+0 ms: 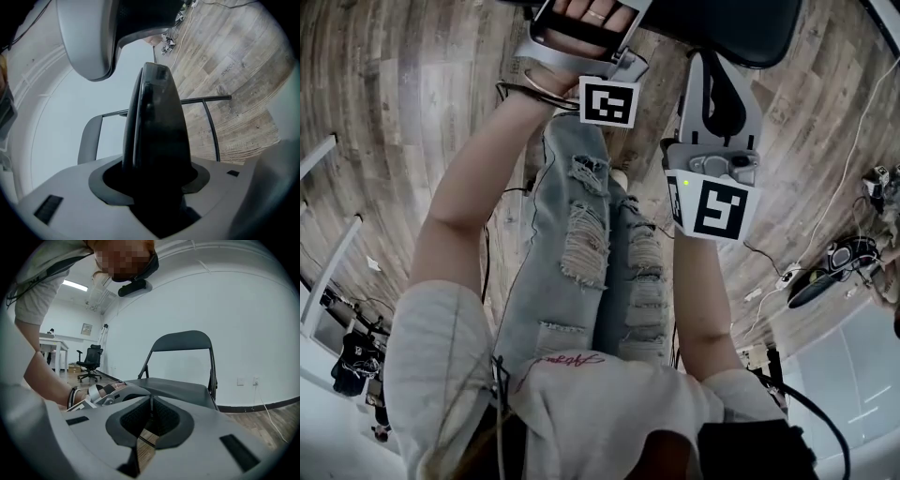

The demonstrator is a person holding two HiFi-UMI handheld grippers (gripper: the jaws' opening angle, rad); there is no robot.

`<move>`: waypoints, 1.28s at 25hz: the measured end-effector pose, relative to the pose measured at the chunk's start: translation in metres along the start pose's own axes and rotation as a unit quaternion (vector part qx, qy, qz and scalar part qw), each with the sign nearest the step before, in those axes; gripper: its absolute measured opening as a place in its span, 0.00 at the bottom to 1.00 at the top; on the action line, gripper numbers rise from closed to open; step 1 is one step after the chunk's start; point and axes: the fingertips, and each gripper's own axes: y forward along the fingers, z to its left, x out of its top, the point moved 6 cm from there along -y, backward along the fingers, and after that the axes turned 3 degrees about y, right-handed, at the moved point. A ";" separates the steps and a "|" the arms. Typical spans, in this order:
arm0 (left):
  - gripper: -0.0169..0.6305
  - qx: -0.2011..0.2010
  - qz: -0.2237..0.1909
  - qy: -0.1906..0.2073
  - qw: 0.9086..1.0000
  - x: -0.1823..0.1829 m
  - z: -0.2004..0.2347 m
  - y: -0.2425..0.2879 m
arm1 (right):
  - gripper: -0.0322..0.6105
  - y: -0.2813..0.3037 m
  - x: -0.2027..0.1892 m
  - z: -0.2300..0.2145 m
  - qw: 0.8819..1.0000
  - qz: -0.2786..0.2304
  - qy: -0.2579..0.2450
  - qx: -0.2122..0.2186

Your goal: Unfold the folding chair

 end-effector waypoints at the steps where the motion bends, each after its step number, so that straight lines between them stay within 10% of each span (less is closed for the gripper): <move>1: 0.44 0.000 -0.001 -0.001 1.000 0.001 -0.002 -0.002 | 0.09 0.000 -0.002 0.001 1.000 0.000 0.000 -0.001; 19: 0.48 0.041 -0.034 -0.034 0.998 0.000 -0.014 -0.015 | 0.10 -0.022 0.001 0.020 1.000 -0.017 -0.009 0.004; 28: 0.55 0.047 0.011 -0.243 0.969 -0.039 -0.009 -0.083 | 0.10 -0.053 0.024 0.020 1.000 -0.030 -0.008 -0.001; 32: 0.48 0.063 0.041 -0.348 0.934 -0.047 0.064 -0.129 | 0.10 -0.066 0.079 0.021 0.999 -0.042 -0.003 -0.002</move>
